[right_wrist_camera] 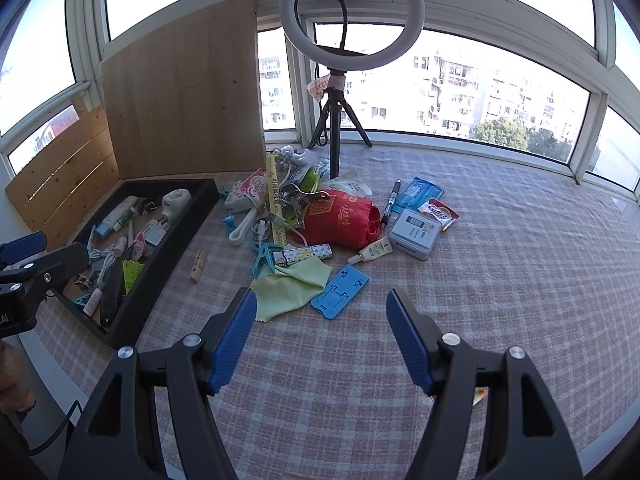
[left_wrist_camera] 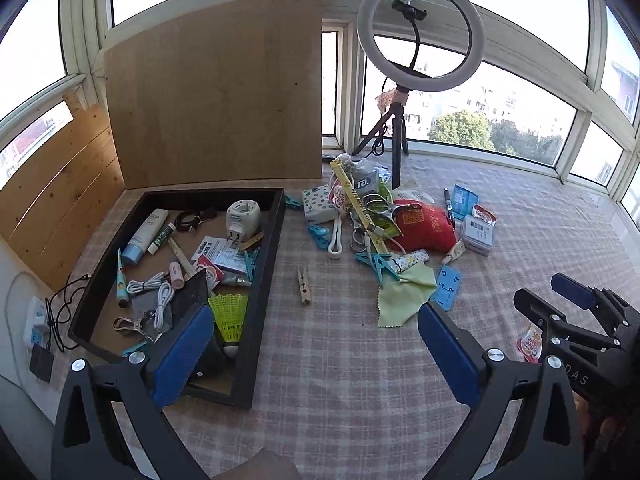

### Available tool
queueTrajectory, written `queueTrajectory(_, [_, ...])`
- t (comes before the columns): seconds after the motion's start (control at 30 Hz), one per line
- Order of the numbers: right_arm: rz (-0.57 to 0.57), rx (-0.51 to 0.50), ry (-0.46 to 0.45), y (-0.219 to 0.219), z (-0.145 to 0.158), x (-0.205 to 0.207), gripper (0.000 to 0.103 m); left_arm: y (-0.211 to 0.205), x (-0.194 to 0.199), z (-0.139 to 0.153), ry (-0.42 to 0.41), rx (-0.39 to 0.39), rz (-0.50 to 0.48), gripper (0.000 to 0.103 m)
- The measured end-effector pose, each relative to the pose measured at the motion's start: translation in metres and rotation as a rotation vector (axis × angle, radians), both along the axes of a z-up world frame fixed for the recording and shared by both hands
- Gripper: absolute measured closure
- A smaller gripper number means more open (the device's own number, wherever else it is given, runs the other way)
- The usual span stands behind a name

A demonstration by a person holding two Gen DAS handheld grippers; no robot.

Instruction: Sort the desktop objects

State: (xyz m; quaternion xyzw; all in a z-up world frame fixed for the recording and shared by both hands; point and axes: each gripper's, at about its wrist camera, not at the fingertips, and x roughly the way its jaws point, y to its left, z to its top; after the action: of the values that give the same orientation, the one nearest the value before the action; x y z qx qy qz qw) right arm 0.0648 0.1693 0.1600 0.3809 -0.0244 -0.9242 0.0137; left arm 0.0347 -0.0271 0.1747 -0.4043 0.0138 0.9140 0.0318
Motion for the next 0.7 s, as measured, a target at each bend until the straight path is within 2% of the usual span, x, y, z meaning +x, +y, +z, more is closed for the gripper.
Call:
queueTrajectory(0.1, [0.0, -0.003, 0.0, 0.0002, -0.0009, -0.0006, 0.037, 0.001, 0.0005, -0.0015, 0.007, -0.023, 0.014, 0.001])
queueTrajectory(0.23, [0.002, -0.001, -0.004, -0.0008, -0.0025, -0.0022, 0.037, -0.0016, 0.0016, 0.0016, 0.012, 0.013, 0.009, 0.001])
queueTrajectory(0.37, [0.005, -0.002, -0.01, -0.0025, -0.0043, -0.0027, 0.037, -0.0008, 0.0042, 0.006, 0.04, 0.008, 0.007, 0.001])
queueTrajectory(0.47, [0.006, -0.003, -0.009, -0.0029, -0.0046, -0.0028, 0.037, 0.0005, 0.0032, 0.0051, 0.032, 0.013, -0.008, 0.001])
queueTrajectory(0.6, [0.0, -0.009, -0.004, -0.0012, -0.0039, -0.002, 0.037, -0.0018, -0.0006, 0.0009, -0.006, 0.044, -0.009, 0.001])
queueTrajectory(0.7, [0.003, -0.003, 0.001, -0.0015, -0.0024, -0.0011, 0.037, -0.0034, 0.0031, 0.0043, 0.01, 0.072, -0.029, 0.001])
